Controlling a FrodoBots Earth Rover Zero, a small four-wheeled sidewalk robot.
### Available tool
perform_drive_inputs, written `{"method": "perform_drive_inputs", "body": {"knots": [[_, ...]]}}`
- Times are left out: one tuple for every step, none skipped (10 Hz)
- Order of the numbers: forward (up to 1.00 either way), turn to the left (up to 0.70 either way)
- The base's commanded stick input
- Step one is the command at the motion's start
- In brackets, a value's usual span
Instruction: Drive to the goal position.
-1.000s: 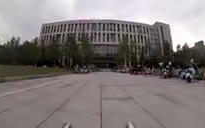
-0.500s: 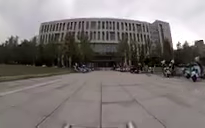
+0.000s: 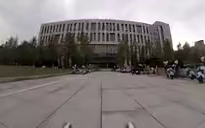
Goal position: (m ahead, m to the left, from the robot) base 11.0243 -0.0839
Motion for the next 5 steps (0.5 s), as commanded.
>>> {"method": "perform_drive_inputs", "body": {"knots": [[0.7,0.0],[0.7,0.0],[0.7,0.0],[0.7,0.0],[0.7,0.0]]}}
